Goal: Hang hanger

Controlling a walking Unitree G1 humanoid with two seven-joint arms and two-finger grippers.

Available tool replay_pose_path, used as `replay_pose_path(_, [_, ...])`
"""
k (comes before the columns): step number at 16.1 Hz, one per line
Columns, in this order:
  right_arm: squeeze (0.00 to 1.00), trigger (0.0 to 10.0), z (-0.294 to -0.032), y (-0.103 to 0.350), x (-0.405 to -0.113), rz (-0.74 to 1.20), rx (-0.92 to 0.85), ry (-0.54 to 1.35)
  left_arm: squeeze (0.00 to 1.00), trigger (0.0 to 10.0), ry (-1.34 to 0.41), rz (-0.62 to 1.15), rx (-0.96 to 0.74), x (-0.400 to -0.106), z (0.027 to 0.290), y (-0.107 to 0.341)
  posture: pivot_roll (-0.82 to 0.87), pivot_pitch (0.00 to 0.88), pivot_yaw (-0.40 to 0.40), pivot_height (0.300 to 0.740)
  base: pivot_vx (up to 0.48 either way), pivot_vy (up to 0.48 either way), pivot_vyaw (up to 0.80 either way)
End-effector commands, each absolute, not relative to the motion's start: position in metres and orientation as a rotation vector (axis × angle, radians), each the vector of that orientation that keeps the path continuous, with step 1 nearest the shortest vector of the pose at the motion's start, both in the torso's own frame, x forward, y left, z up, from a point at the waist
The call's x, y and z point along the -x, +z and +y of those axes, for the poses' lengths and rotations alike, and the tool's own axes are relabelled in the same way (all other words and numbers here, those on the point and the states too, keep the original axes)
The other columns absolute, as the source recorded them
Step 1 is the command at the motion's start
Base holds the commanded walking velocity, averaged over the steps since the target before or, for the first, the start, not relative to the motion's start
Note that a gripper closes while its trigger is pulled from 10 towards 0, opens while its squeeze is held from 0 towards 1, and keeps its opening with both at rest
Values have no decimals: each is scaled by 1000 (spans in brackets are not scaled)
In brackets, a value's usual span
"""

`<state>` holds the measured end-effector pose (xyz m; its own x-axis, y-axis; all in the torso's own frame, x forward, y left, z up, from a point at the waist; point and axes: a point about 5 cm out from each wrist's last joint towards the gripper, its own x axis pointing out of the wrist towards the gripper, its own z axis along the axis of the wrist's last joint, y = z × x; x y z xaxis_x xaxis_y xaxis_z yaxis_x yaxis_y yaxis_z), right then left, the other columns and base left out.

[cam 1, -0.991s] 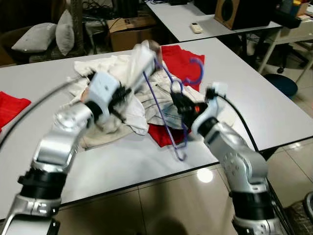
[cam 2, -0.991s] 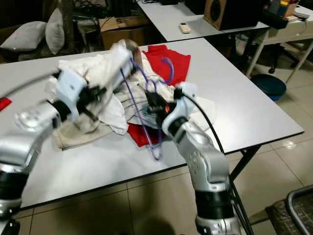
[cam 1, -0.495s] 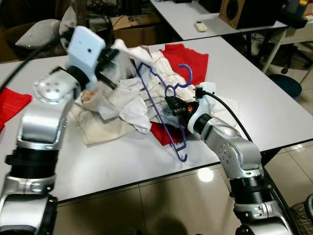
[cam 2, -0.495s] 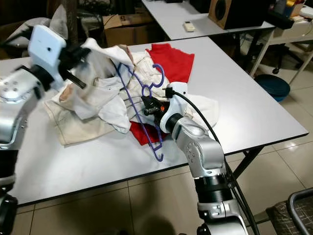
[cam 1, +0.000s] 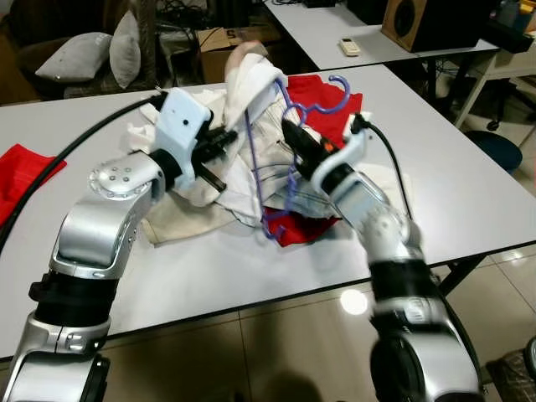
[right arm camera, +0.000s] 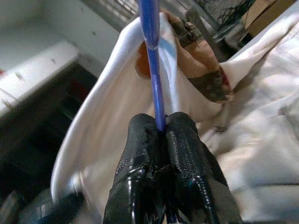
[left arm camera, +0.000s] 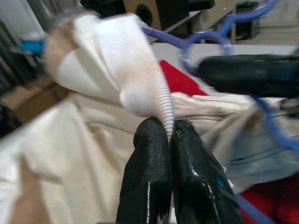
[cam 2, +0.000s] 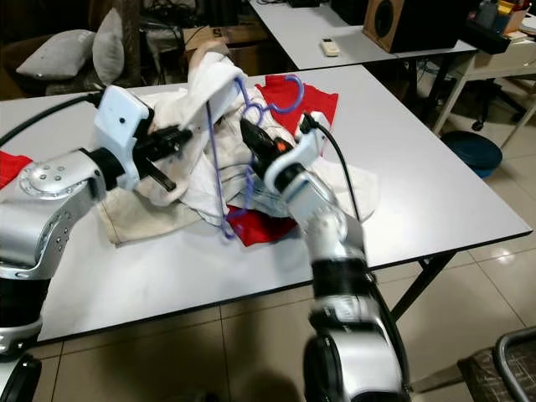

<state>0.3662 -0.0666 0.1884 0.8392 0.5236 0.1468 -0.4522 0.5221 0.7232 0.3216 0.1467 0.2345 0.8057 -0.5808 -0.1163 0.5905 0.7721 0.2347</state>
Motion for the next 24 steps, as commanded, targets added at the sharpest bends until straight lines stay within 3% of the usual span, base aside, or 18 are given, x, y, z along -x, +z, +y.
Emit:
replay_pose_path(1, [0, 10000, -67, 199, -372, 35, -913, 573, 0, 0, -665, 40, -226, -318, 144, 242, 200, 0, 23, 740, 0, 0, 0])
replay_pose_path(7, [0, 10000, -62, 200, -390, 5, -1208, 425, 0, 0, -809, 155, 21, -297, 138, 244, 244, 0, 8, 740, 0, 0, 0])
replay_pose_path(11, [0, 10000, -57, 206, -397, -31, -1307, 391, 0, 0, -821, 256, 20, -290, 137, 231, 266, 0, 5, 740, 0, 0, 0])
replay_pose_path(19, [0, 10000, -35, 199, -394, -22, -1071, 381, 0, 0, -970, 118, 266, -281, 116, 272, 290, 0, -9, 740, 0, 0, 0])
replay_pose_path(21, [0, 10000, -26, 195, -391, 0, -1065, 367, 0, 0, -950, 94, 324, -288, 113, 279, 285, 0, -4, 740, 0, 0, 0])
replay_pose_path(24, [0, 10000, -15, 185, -386, 96, -1003, 365, 0, 0, -776, 88, 317, -308, 118, 278, 263, 0, 11, 740, 0, 0, 0])
